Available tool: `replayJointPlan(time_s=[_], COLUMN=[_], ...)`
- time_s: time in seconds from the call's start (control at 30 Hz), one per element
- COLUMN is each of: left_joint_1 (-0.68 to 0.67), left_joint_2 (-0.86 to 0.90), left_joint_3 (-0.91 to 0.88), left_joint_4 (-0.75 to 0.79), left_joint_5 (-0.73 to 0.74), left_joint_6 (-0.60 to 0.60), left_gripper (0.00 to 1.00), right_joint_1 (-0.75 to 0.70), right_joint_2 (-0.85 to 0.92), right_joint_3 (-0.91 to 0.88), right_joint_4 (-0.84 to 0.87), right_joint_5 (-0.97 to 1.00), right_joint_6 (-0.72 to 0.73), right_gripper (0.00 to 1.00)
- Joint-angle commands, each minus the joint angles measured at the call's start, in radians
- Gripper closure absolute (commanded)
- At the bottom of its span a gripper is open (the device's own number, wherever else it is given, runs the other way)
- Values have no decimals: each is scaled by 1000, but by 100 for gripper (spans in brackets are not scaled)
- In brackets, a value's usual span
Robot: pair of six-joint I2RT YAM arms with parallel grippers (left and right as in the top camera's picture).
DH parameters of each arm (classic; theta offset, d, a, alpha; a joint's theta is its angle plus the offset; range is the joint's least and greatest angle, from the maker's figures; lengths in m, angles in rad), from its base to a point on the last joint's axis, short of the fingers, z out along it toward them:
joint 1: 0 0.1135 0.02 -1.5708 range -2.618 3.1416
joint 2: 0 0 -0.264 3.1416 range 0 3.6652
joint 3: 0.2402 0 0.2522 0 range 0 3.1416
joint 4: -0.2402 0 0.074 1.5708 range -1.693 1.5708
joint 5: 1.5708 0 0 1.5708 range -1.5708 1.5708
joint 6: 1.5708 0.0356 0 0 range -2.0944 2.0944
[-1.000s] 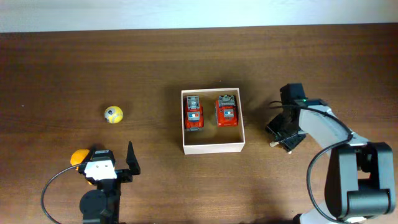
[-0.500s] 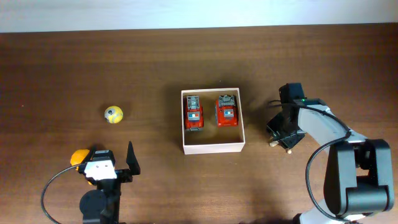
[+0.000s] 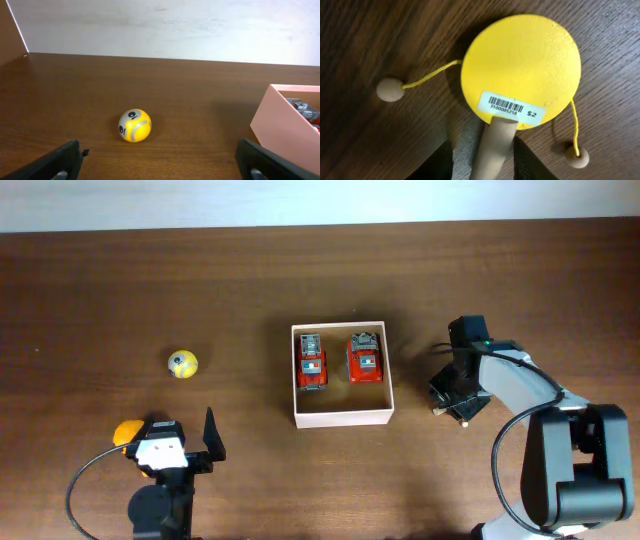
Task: Pack container
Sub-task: 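Lower the right gripper and grasp the paddle toy's wooden handle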
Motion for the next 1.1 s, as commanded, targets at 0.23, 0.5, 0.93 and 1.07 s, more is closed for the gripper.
replayJointPlan(time_s=[0.23,0.5,0.93,1.07], left_joint_1=[-3,-3,-3,-3], left_joint_2=[-5,-5,-5,-5], left_joint_3=[-8,-8,-8,-8], left_joint_4=[4,4,4,4], left_joint_5=[11,11,11,11], left_joint_6=[19,19,19,19], left_gripper=[1,1,1,1], right_joint_1=[-6,-6,-6,-6], right_joint_2=[9,9,9,9], right_joint_3=[-42,-42,-42,-42], right_joint_4=[7,7,35,68], right_joint_5=[18,22,47,55], right_joint_6=[11,11,-72,-129], right_gripper=[70,73,75,75])
